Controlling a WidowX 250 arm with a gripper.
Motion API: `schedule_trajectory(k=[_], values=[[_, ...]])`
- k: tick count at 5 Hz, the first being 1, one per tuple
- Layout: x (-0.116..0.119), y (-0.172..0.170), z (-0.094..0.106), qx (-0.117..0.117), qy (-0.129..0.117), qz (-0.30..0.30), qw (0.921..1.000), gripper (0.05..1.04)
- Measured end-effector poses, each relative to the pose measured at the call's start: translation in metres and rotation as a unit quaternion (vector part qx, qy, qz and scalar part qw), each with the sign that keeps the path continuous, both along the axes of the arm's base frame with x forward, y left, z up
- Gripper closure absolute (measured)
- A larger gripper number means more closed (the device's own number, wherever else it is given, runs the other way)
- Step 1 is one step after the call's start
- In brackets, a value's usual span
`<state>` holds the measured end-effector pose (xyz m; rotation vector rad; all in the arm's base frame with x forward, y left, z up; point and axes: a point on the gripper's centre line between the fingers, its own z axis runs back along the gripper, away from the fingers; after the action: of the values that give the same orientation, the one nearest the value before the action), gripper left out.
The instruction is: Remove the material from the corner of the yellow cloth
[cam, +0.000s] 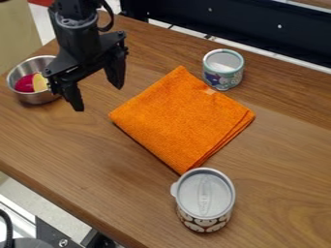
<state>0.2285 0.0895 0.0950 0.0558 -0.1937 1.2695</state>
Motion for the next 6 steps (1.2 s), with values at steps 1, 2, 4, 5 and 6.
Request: schedule_trajectory(k=[1, 2, 4, 5, 6], values=[[-0.003, -0.002, -0.005, -0.007, 0.011, 0.003, 0.9999, 0.085], [-0.008, -0.015, -0.006, -0.022, 0.031, 0.028, 0.9989, 0.085], [-0.015, -0.047, -0.004, -0.053, 0.038, 0.106, 0.9922, 0.085], [-0.015, -0.072, -0.001, -0.065, 0.039, 0.132, 0.9883, 0.085], [-0.019, -0.096, 0.001, -0.059, 0.043, 0.170, 0.9827, 0.085]])
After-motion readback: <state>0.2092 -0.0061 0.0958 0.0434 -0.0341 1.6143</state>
